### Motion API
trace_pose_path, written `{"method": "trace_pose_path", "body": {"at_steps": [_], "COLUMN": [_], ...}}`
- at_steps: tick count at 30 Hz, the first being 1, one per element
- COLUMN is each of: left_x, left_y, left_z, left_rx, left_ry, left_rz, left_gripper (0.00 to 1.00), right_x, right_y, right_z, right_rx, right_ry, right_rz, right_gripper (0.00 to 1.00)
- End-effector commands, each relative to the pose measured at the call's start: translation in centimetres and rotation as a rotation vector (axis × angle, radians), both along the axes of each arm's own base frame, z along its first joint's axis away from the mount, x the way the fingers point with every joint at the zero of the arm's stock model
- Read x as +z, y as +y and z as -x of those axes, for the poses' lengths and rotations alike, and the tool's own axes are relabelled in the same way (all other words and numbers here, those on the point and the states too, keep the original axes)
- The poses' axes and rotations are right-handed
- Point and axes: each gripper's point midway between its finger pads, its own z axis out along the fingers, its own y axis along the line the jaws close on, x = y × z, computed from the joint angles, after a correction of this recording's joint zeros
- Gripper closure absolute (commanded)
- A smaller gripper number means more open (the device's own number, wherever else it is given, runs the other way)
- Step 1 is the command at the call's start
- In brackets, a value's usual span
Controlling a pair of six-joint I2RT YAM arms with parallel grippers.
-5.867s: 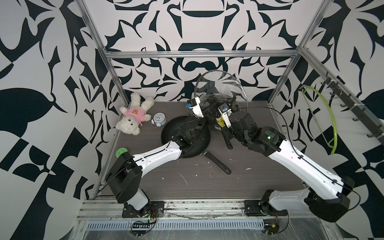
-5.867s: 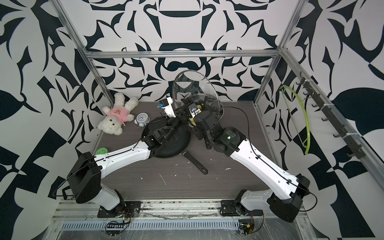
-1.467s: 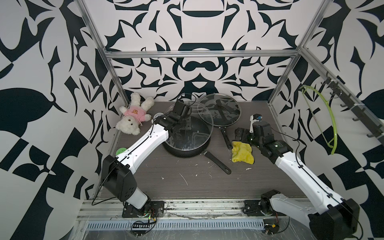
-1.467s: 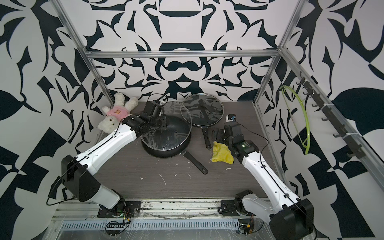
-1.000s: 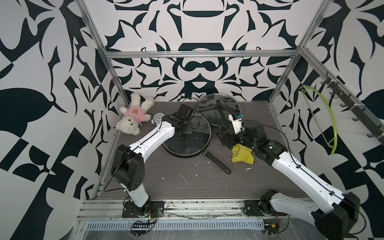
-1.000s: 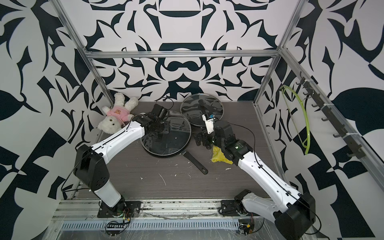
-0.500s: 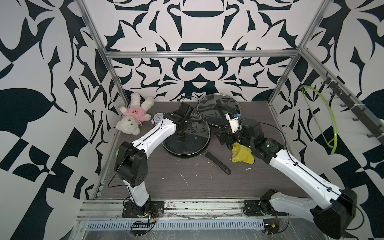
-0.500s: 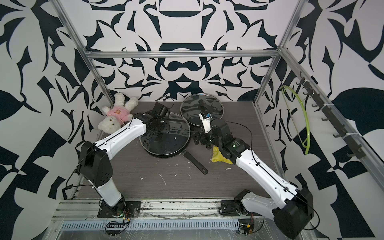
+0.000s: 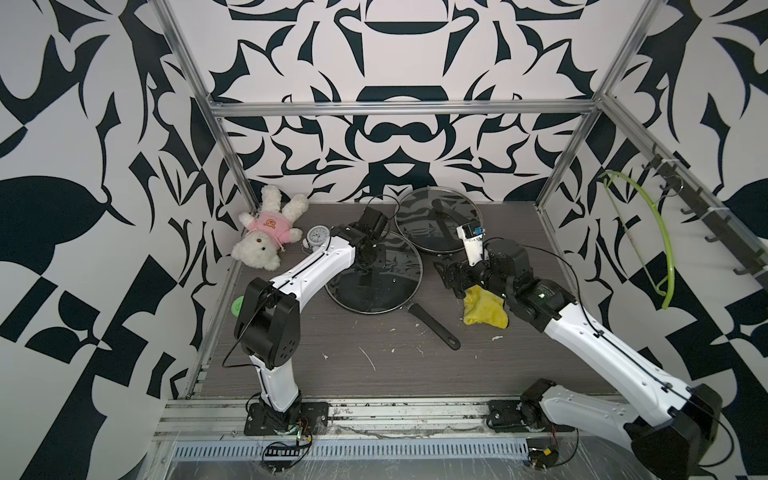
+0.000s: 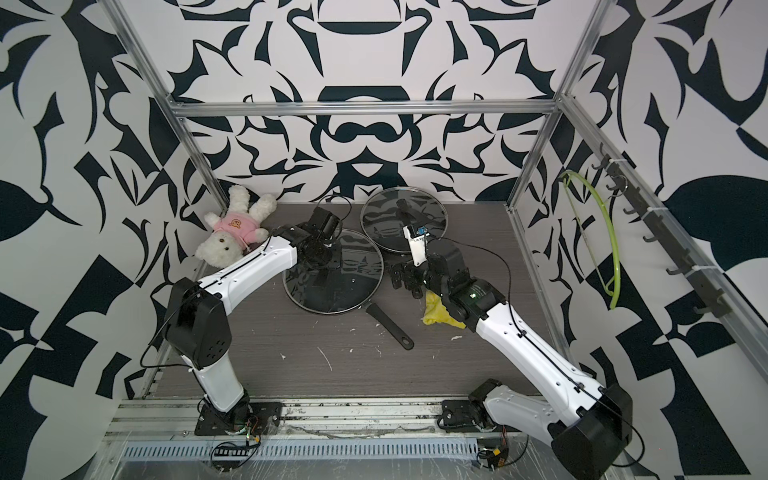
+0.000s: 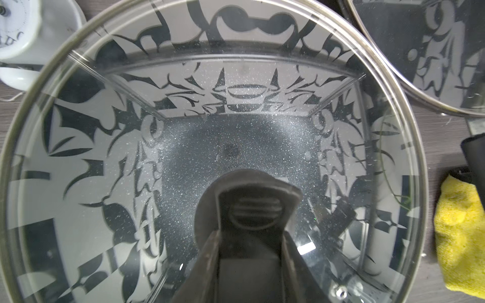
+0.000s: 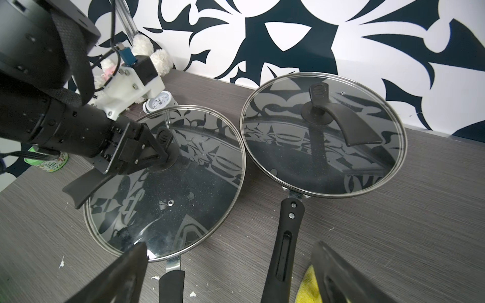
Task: Wipe the pot lid with a cloth
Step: Place the pot lid on the cooking pot.
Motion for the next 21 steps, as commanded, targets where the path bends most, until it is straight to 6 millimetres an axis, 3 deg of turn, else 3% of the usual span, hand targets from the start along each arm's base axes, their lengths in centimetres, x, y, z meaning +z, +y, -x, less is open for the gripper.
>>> {"method": "trace_pose_path", "body": {"at_steps": [1,13,21], "left_x": [1.5,-0.2,-0.3], "left_y": [-1.4,-1.9,-1.8], "left_z": [-2.3,-3.4,-1.9], "left_rx": [-0.005,-0.052,-0.067], "left_ry": [-0.102,-0.143,-0.091], "left_rz": [0.064,0.045,0.065], "left_gripper": [1.00,1.00,0.92], "right_x": [1.3,0.5,0.3], "right_y": [-0.3,-0.5,-0.8], "right_z": [-0.1,-0.4,-0.6], "right_rx": [-0.013,-0.030,-0.062], "right_ry": [-0.043,-0.027,-0.015], "right_rz": [-0.004,0.006,0.003], "right_gripper": [0.01,0.01,0.02]}}
